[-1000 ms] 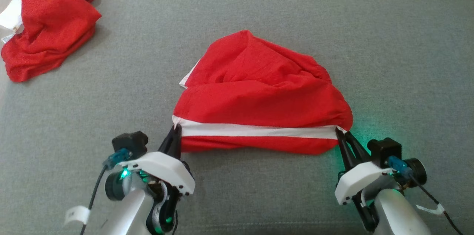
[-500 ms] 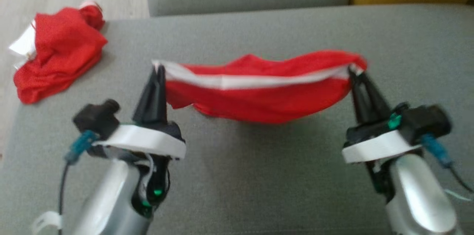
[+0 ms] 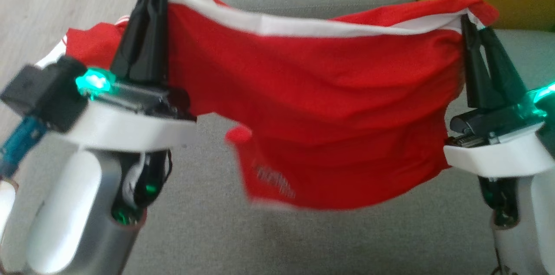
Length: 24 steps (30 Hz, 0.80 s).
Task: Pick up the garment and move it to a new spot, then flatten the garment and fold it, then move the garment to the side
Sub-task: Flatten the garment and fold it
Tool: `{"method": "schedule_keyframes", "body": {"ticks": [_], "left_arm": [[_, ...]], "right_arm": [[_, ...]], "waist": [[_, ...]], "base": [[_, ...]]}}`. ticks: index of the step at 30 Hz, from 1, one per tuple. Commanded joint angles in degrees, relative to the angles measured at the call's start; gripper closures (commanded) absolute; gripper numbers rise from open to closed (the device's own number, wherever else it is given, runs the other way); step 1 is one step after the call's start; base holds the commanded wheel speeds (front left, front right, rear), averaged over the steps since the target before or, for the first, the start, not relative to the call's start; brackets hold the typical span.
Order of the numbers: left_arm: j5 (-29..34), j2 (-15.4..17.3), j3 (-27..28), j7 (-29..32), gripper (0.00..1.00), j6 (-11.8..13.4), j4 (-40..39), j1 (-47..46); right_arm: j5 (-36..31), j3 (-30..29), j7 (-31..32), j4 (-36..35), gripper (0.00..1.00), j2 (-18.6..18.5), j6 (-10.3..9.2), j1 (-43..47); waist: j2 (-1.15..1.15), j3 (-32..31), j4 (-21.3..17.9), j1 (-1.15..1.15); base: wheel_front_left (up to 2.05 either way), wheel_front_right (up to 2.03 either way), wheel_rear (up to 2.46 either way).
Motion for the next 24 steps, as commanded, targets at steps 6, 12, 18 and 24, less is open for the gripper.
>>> {"method": "schedule_keyframes", "body": {"ticks": [6, 12, 18, 24], "left_arm": [[-3.4, 0.9, 4.5, 0.8, 1.0, -1.9, 8.8, -8.5], [-2.9, 0.6, 5.3, -1.4, 1.0, -4.5, 21.2, -18.9], [0.2, -1.1, 5.4, -5.4, 1.0, -6.2, 33.4, -36.7], [3.3, -4.5, 4.1, -7.9, 1.0, -8.2, 38.0, -42.0]], "right_arm": [[4.1, 4.4, 2.2, 9.2, 1.0, -2.1, 0.37, -8.5], [5.2, 8.8, -1.3, 23.1, 1.0, -1.4, 0.37, -22.2], [1.7, 9.4, -9.2, 38.9, 1.0, 1.4, 0.37, -42.1], [-3.9, 7.1, -11.7, 51.4, 1.0, 3.7, 0.37, -51.2]], "waist": [[0.0, 4.8, 0.1, 0.0], [0.0, 10.8, -0.8, 0.0], [0.0, 17.8, -1.1, 0.0], [0.0, 23.9, 0.4, 0.0]], "base": [[0.0, 0.0, 0.0], [0.0, 0.0, 0.0], [0.0, 0.0, 0.0], [0.0, 0.0, 0.0]]}}
